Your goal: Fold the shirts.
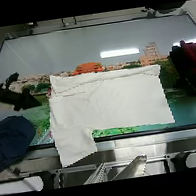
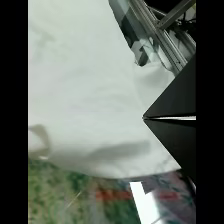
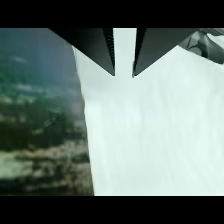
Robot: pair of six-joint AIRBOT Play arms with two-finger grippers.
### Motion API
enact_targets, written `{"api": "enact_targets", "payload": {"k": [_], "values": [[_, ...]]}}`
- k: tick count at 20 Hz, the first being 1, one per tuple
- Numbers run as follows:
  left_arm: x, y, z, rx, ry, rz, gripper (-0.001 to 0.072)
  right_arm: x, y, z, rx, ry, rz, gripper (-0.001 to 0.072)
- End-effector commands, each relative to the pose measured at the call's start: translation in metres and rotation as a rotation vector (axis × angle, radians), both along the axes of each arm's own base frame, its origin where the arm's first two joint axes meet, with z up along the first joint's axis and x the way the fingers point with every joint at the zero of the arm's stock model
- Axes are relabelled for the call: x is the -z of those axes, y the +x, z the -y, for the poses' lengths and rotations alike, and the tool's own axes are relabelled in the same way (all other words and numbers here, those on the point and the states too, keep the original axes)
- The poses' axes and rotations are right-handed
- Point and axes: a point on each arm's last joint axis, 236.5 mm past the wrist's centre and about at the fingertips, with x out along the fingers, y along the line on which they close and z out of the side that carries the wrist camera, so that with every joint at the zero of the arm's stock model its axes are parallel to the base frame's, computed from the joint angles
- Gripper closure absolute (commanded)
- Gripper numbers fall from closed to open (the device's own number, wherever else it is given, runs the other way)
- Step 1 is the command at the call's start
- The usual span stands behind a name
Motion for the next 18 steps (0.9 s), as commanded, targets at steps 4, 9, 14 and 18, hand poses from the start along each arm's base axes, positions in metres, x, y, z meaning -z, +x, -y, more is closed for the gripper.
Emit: {"api": "enact_targets", "payload": {"k": [4, 9, 14, 18], "values": [[0.054, -0.096, -0.011, -0.264, 0.201, 0.119, 0.0005, 0.026, -0.064, -0.014, 0.020, -0.025, -0.087, 0.0344], [0.065, -0.105, 0.008, -0.284, 0.134, 0.121, 0.0466, 0.029, -0.064, -0.015, -0.016, -0.028, -0.058, 0.0346], [0.084, -0.111, 0.019, -0.188, 0.028, 0.028, 0.0463, 0.029, -0.065, -0.015, -0.024, -0.028, -0.055, 0.0346], [0.092, -0.110, 0.017, -0.187, -0.033, -0.056, 0.0377, 0.029, -0.065, -0.015, -0.026, -0.029, -0.053, 0.0346]]}}
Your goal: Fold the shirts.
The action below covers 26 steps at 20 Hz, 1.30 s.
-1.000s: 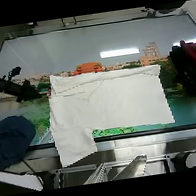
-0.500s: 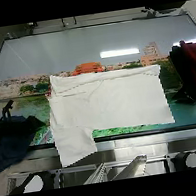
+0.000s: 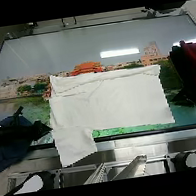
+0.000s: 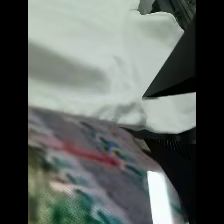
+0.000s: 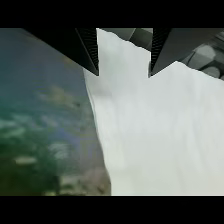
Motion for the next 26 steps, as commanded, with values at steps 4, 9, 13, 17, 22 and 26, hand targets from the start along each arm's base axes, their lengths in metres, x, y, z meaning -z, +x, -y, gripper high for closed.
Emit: {"api": "enact_targets", "payload": {"k": [4, 9, 13, 17, 22, 26], "values": [[0.016, -0.024, 0.017, 0.045, -0.154, -0.169, 0.0122, 0.001, -0.001, 0.001, -0.005, -0.005, 0.002, 0.0346], [0.015, -0.057, 0.031, 0.064, -0.210, -0.291, 0.0190, 0.003, 0.003, 0.006, -0.001, -0.024, 0.024, 0.0347], [0.018, -0.059, 0.042, 0.023, -0.239, -0.298, 0.0298, 0.005, 0.006, 0.010, 0.006, -0.040, 0.036, 0.0347], [0.023, -0.067, 0.058, 0.093, -0.215, -0.308, 0.0477, 0.007, -0.004, 0.008, 0.004, -0.023, 0.008, 0.0347], [0.015, -0.046, 0.053, 0.138, -0.188, -0.260, 0.0701, 0.013, -0.019, 0.016, 0.062, 0.006, -0.026, 0.0347], [0.015, -0.045, 0.055, 0.139, -0.189, -0.258, 0.0701, 0.023, -0.034, 0.014, 0.055, 0.020, -0.063, 0.0347]]}}
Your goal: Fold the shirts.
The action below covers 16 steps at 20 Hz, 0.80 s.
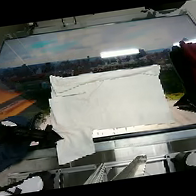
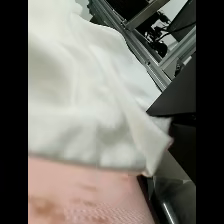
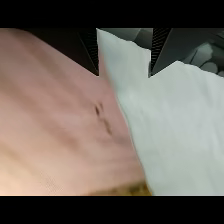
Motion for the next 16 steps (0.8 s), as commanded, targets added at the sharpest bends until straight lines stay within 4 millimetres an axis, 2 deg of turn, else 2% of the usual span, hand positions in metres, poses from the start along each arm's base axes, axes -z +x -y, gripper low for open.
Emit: {"api": "enact_targets", "payload": {"k": [1, 5, 8, 11, 13, 14, 15, 16], "values": [[-0.002, 0.002, 0.002, 0.002, -0.004, 0.001, 0.0701, 0.012, -0.018, -0.003, -0.017, 0.013, -0.056, 0.0347], [-0.007, 0.005, 0.007, -0.010, -0.031, 0.002, 0.0701, 0.034, -0.039, -0.026, -0.010, 0.118, -0.153, 0.0347], [-0.012, 0.012, 0.003, -0.015, 0.000, 0.057, 0.0697, 0.040, -0.039, -0.040, 0.005, 0.185, -0.163, 0.0347], [-0.021, 0.020, -0.001, -0.019, 0.033, 0.120, 0.0693, 0.042, -0.039, -0.045, -0.013, 0.191, -0.166, 0.0348], [-0.023, 0.022, -0.002, -0.021, 0.041, 0.138, 0.0693, 0.036, -0.027, -0.050, 0.009, 0.227, -0.121, 0.0371], [-0.023, 0.022, -0.002, -0.020, 0.041, 0.137, 0.0693, 0.031, -0.024, -0.054, 0.004, 0.253, -0.098, 0.0580], [-0.022, 0.023, -0.002, -0.021, 0.043, 0.138, 0.0693, 0.028, -0.024, -0.056, 0.000, 0.267, -0.098, 0.0696], [-0.023, 0.024, -0.002, -0.022, 0.042, 0.142, 0.0693, 0.026, -0.025, -0.058, 0.000, 0.277, -0.109, 0.0697]]}}
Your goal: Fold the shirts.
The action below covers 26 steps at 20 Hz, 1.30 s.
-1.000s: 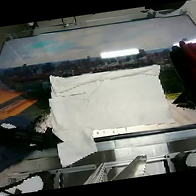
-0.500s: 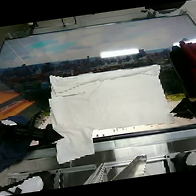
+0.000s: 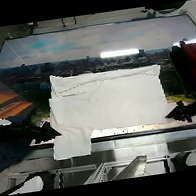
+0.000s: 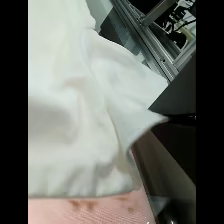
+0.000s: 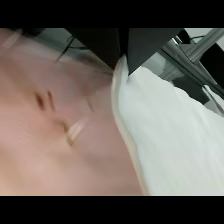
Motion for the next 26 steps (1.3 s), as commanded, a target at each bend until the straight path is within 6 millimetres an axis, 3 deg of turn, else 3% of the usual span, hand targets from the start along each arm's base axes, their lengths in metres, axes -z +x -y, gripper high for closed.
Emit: {"api": "enact_targets", "payload": {"k": [1, 5, 9, 12, 14, 19, 23, 26], "values": [[-0.006, 0.006, -0.002, 0.004, 0.003, 0.025, 0.0693, -0.012, 0.009, -0.010, 0.017, 0.063, 0.032, 0.0697], [-0.056, 0.044, -0.008, 0.051, -0.032, 0.140, 0.0693, -0.039, 0.031, 0.001, 0.025, 0.052, 0.104, 0.0698], [-0.107, 0.085, -0.023, 0.073, 0.023, 0.294, 0.0693, -0.111, 0.102, 0.008, 0.149, 0.130, 0.354, 0.0698], [-0.127, 0.124, -0.030, 0.081, 0.042, 0.366, 0.0693, -0.140, 0.145, 0.013, 0.200, 0.112, 0.484, 0.0698], [-0.125, 0.151, -0.027, 0.100, 0.041, 0.391, 0.0693, -0.136, 0.169, 0.010, 0.214, 0.038, 0.526, 0.0698], [-0.108, 0.231, -0.033, 0.129, 0.065, 0.452, 0.0693, -0.103, 0.225, 0.011, 0.305, -0.104, 0.571, 0.0697], [-0.078, 0.274, -0.031, 0.162, 0.061, 0.462, 0.0693, -0.080, 0.262, 0.008, 0.374, -0.080, 0.605, 0.0698], [-0.056, 0.295, -0.022, 0.197, 0.053, 0.466, 0.0694, -0.057, 0.272, 0.004, 0.364, -0.090, 0.589, 0.0697]]}}
